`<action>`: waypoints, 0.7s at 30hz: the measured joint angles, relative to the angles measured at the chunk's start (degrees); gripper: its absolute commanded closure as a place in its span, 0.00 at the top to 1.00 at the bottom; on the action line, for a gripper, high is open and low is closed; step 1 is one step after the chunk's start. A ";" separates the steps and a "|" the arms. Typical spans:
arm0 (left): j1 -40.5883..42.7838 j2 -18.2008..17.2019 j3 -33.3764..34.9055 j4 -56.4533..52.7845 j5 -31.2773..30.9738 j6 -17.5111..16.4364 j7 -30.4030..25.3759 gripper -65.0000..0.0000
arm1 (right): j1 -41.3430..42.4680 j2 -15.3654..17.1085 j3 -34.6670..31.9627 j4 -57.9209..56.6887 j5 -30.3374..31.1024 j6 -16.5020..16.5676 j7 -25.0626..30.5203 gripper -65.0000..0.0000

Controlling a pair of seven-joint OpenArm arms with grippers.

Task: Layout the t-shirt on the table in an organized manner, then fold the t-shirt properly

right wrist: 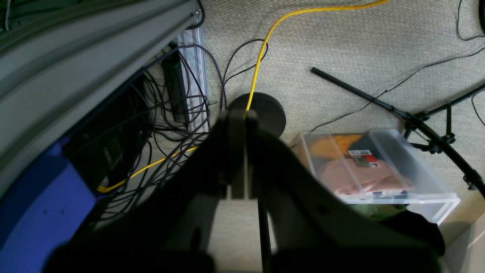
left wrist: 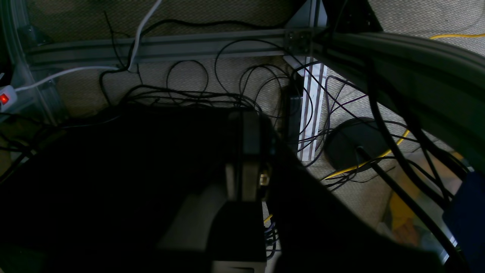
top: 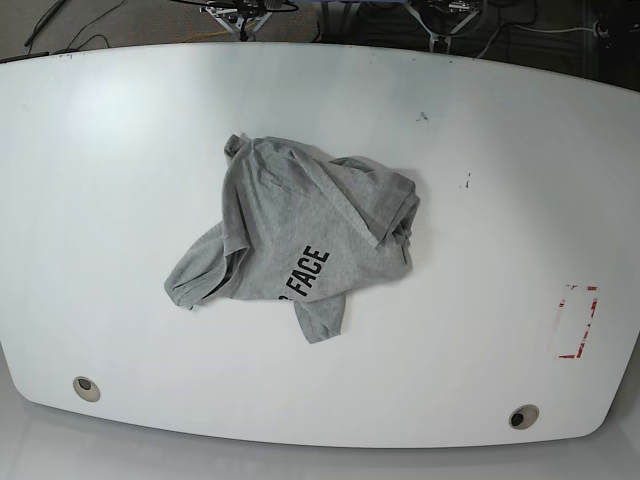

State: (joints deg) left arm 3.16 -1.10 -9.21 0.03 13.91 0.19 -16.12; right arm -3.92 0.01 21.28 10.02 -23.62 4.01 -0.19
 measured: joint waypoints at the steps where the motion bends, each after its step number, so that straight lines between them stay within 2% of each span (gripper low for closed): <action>1: -0.02 0.00 0.02 0.00 0.00 0.00 -0.02 0.01 | -0.04 0.00 0.00 0.04 0.00 0.02 -0.04 0.00; 21: -0.31 -0.02 0.11 0.00 0.00 0.04 -0.02 0.00 | -0.02 -0.02 0.00 0.17 -0.15 0.04 -0.42 0.00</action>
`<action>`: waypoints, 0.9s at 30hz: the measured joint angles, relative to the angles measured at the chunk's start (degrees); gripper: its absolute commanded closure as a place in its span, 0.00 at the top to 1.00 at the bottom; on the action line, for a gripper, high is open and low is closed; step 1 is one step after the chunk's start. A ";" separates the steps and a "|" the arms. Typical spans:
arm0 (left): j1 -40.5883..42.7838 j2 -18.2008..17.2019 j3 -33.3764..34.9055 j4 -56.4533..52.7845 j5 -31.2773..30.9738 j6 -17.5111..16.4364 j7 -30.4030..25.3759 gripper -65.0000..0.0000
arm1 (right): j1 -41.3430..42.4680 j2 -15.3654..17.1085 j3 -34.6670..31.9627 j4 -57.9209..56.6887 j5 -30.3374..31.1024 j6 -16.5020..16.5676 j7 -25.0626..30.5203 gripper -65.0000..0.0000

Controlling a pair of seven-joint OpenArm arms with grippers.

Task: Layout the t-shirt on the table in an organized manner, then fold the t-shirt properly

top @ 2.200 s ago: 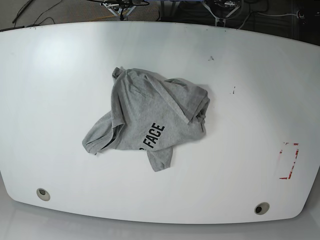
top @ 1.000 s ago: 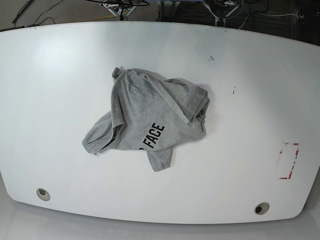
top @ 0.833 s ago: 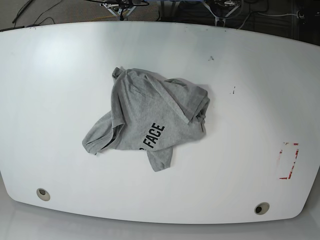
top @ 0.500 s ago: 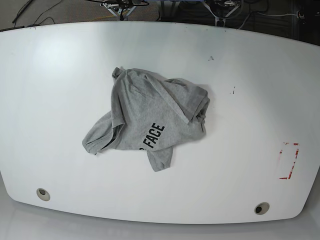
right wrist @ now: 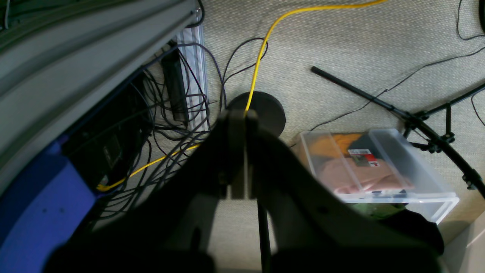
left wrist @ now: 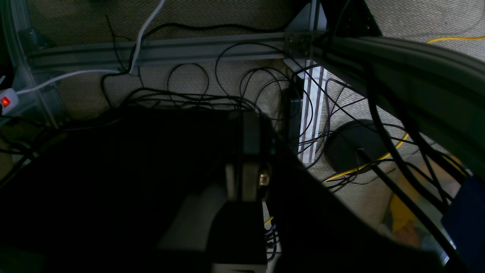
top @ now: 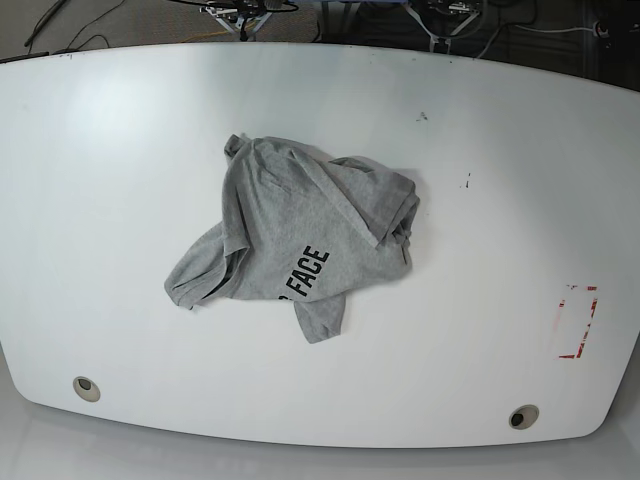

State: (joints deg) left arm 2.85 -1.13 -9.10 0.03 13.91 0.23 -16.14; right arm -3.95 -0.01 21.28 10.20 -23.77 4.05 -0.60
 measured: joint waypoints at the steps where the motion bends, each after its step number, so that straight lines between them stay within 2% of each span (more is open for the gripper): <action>1: 0.00 0.00 0.00 0.00 0.00 0.00 0.00 0.00 | -0.02 0.00 0.00 0.04 0.00 0.00 0.02 0.00; 27: 0.15 0.00 0.02 0.00 0.24 0.00 0.02 0.01 | -0.09 0.00 0.02 0.20 -0.04 -0.02 -0.02 0.00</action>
